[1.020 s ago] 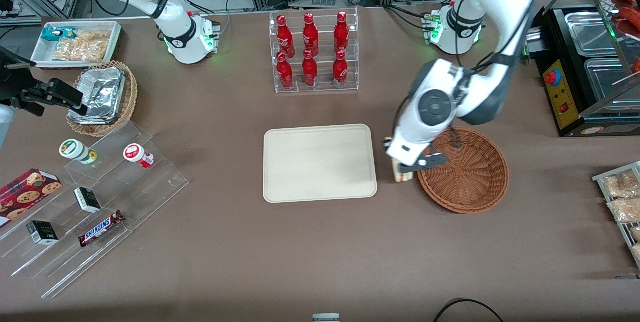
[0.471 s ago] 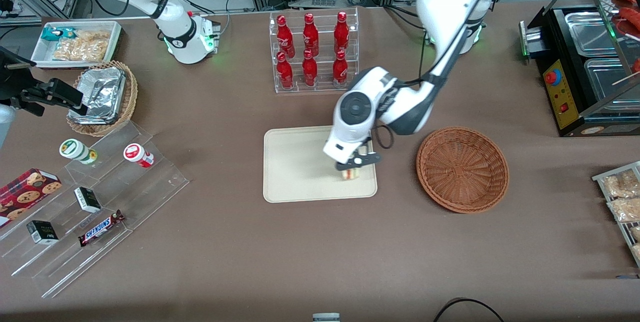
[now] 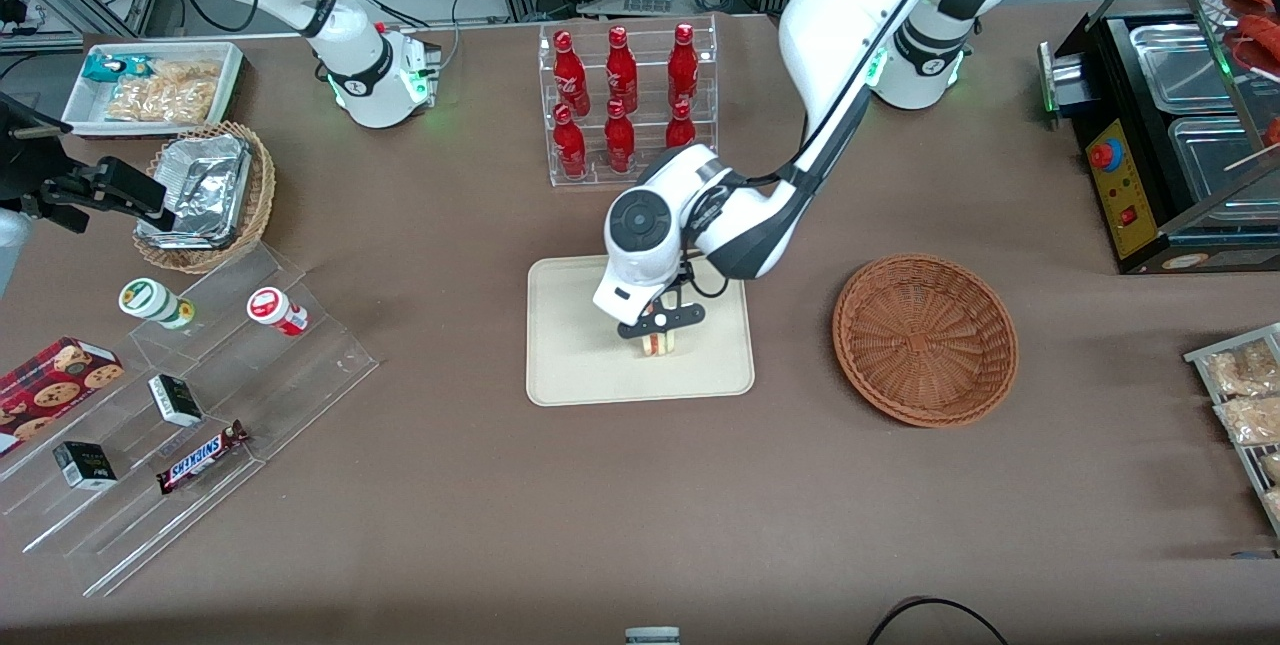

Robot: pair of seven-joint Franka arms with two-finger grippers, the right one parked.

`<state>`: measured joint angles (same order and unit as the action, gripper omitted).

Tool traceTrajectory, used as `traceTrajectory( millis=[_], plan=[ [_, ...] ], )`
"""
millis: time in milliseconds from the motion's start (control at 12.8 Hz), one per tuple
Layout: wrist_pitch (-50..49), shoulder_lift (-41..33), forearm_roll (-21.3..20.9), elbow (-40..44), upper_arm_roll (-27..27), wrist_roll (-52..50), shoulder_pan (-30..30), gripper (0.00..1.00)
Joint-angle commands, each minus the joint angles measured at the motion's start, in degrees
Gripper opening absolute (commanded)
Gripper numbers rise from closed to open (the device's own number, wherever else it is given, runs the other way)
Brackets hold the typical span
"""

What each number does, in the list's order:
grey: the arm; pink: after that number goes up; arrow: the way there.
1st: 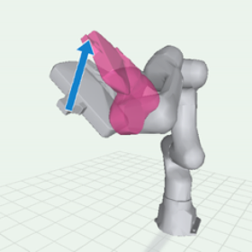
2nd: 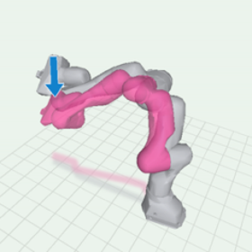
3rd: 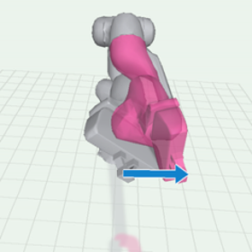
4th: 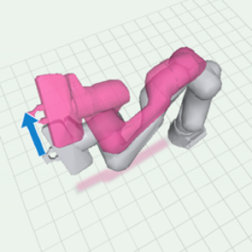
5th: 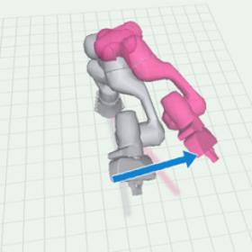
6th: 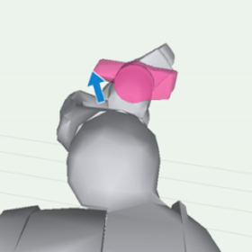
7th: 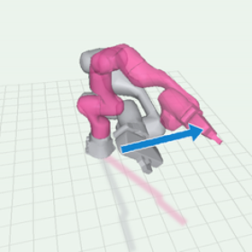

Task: Place sandwich from basket to tray
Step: 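Lower the sandwich onto the tray and open the left gripper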

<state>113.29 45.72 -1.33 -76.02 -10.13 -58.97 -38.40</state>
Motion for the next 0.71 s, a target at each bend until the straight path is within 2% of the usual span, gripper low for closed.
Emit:
traceTrajectory(
  millis=[0,235,314,392,471,549,627],
  plan=[
    [-3.78,4.20,-1.04,7.29,0.72,-1.67,-1.59,0.00],
    [-1.16,5.17,-1.22,7.12,0.63,-2.46,-1.77,0.02],
    [-0.71,5.43,-1.22,7.20,0.72,-2.29,-1.77,0.07],
    [-0.36,5.44,-1.22,7.12,0.63,-1.76,-1.77,0.26],
    [-0.01,5.44,-1.13,7.12,0.55,-1.93,-1.68,0.86],
    [0.00,5.17,-1.04,7.12,0.55,-2.37,-1.68,1.00],
    [-0.09,4.82,-0.95,7.12,0.55,-2.46,-1.68,1.00]
  ],
)
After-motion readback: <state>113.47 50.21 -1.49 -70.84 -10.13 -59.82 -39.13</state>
